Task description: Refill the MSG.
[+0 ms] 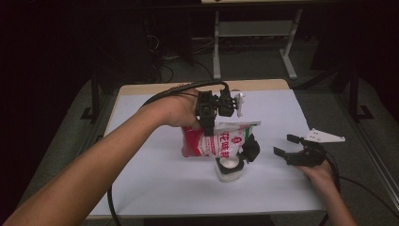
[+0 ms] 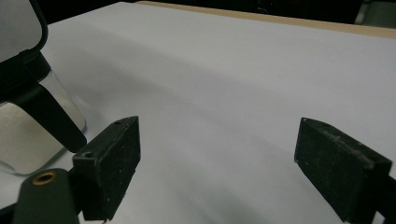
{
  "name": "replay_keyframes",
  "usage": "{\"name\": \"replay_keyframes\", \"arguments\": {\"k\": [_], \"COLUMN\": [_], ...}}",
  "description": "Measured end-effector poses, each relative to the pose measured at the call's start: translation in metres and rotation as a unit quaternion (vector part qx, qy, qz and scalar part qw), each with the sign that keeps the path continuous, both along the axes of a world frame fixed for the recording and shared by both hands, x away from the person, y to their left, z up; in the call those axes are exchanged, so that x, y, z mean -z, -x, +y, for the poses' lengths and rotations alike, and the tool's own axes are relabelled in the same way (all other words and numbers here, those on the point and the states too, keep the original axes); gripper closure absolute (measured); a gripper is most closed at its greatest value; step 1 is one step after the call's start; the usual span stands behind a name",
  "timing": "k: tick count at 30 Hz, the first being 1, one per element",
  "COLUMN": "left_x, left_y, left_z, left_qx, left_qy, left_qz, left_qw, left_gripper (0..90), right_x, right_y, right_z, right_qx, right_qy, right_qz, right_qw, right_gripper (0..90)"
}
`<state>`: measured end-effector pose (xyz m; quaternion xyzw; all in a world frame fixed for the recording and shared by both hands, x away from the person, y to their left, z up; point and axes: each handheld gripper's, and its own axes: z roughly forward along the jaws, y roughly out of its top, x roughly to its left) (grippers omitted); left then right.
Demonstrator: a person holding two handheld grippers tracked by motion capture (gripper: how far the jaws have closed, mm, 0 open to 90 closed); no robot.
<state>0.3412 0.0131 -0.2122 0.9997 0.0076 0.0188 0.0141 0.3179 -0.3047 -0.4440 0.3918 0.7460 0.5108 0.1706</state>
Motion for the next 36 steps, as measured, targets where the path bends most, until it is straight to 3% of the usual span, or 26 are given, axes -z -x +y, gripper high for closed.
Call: {"name": "replay_keyframes", "arguments": {"k": [36], "left_x": [-0.0010], "left_y": [-0.0004], "left_z": [-0.0024], "left_qx": [0.001], "left_qy": [-0.007], "left_qz": [0.004], "left_qw": [1.0000], "left_gripper": [86.3], "right_x": [0.0002], "right_y": [-0.0001], "right_z": [-0.0012], "right_qx": [0.001], "right_qy": [0.000], "right_qz": [0.000], "right_qw": [1.0000], "right_gripper": [14.0]}}
